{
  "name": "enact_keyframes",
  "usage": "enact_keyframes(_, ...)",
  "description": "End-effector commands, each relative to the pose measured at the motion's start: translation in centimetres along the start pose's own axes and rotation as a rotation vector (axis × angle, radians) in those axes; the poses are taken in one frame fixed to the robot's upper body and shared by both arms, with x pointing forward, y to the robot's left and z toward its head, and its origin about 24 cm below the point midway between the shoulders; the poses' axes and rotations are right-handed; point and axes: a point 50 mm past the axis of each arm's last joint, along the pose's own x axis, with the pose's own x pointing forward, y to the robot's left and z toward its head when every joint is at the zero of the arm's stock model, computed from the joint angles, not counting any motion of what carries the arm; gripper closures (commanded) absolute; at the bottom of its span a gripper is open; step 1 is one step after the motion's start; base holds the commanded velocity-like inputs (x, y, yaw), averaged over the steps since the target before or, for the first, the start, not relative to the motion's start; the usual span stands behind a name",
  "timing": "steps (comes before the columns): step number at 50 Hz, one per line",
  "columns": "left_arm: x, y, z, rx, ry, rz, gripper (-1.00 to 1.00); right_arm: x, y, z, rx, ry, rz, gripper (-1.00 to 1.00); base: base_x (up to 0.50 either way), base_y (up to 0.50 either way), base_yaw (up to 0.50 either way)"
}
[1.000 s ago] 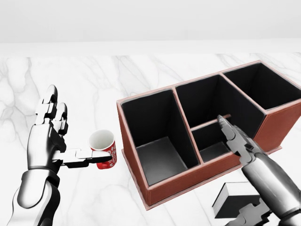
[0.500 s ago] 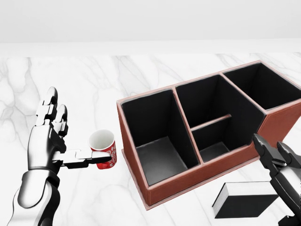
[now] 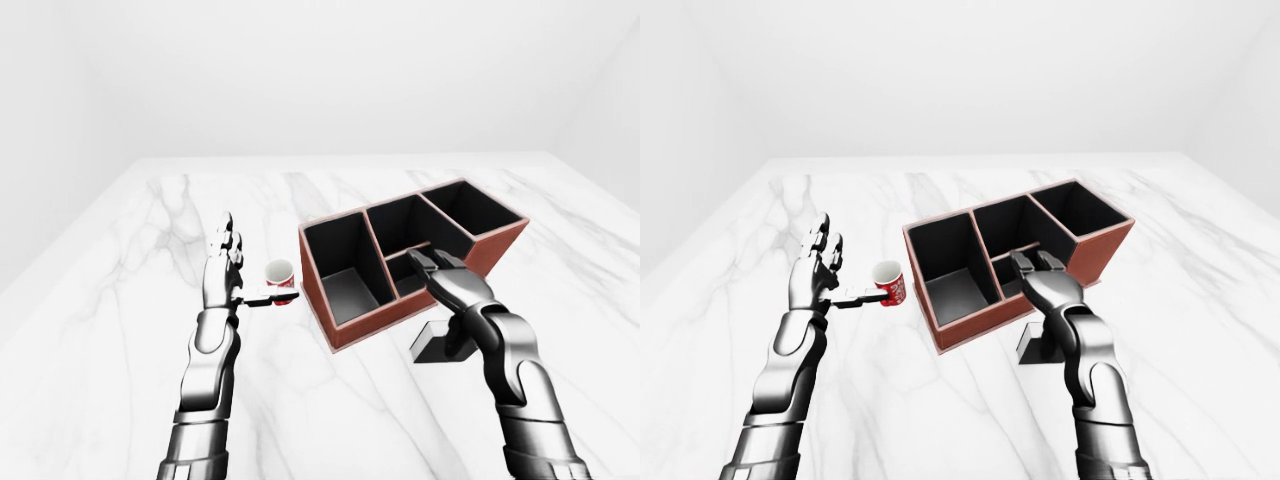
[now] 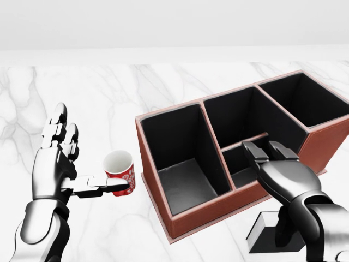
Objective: Pick up the book and place it in the left compartment of the caddy.
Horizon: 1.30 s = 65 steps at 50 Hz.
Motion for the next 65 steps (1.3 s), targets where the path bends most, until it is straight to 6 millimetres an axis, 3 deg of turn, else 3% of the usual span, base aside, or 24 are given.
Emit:
enact_keyframes(1, 0.0, 0.1, -0.2, 0.000, 0.008, 0.002, -1.00, 2.5, 0.7, 1.8, -0.106, -0.026, 0.098, -1.00, 0.00, 0.00, 0.00)
enact_keyframes(16, 0.1, 0.3, -0.4, -0.001, 0.017, 0.007, -1.00, 1.9, 3.2, 1.2, -0.141, 0.018, 0.234, -1.00, 0.00, 0.00, 0.00)
enact_keyframes(18, 0.2, 0.4, -0.5, -0.002, 0.022, 0.010, -1.00, 0.6, 3.9, -0.1, -0.134, 0.054, 0.241, -1.00, 0.00, 0.00, 0.00)
enact_keyframes(30, 0.2, 0.4, -0.4, -0.002, 0.018, 0.010, -1.00, -1.2, 4.4, -0.9, -0.185, 0.127, 0.231, -1.00, 0.00, 0.00, 0.00)
enact_keyframes(36, 0.2, 0.3, -0.5, -0.002, 0.024, 0.008, -1.00, -0.8, 4.5, -1.1, -0.207, 0.145, 0.246, -1.00, 0.00, 0.00, 0.00)
enact_keyframes(37, 0.2, 0.3, -0.5, -0.002, 0.023, 0.008, -1.00, -0.9, 4.7, -1.3, -0.218, 0.157, 0.256, -0.89, 0.00, 0.00, 0.00)
enact_keyframes(38, 0.2, 0.3, -0.5, -0.002, 0.022, 0.009, -1.00, -0.9, 4.8, -1.5, -0.219, 0.162, 0.260, -0.62, 0.00, 0.00, 0.00)
enact_keyframes(40, 0.2, 0.4, -0.4, -0.003, 0.021, 0.013, -1.00, -0.7, 4.9, -1.6, -0.218, 0.165, 0.268, 0.25, 0.00, 0.00, 0.00)
enact_keyframes(41, 0.2, 0.5, -0.5, -0.004, 0.022, 0.014, -1.00, -0.7, 4.8, -1.6, -0.223, 0.167, 0.269, 0.80, 0.00, 0.00, 0.00)
enact_keyframes(42, 0.2, 0.5, -0.5, -0.004, 0.024, 0.014, -1.00, -0.7, 4.9, -1.7, -0.224, 0.171, 0.272, 1.00, 0.00, 0.00, 0.00)
enact_keyframes(55, 0.2, 0.5, -0.4, -0.004, 0.019, 0.015, -1.00, -0.8, 5.2, -2.0, -0.219, 0.177, 0.284, 1.00, 0.00, 0.00, 0.00)
enact_keyframes(65, 0.4, 0.5, -0.2, -0.005, 0.010, 0.014, -1.00, 0.0, 4.0, -1.5, -0.219, 0.156, 0.249, 1.00, 0.00, 0.00, 0.00)
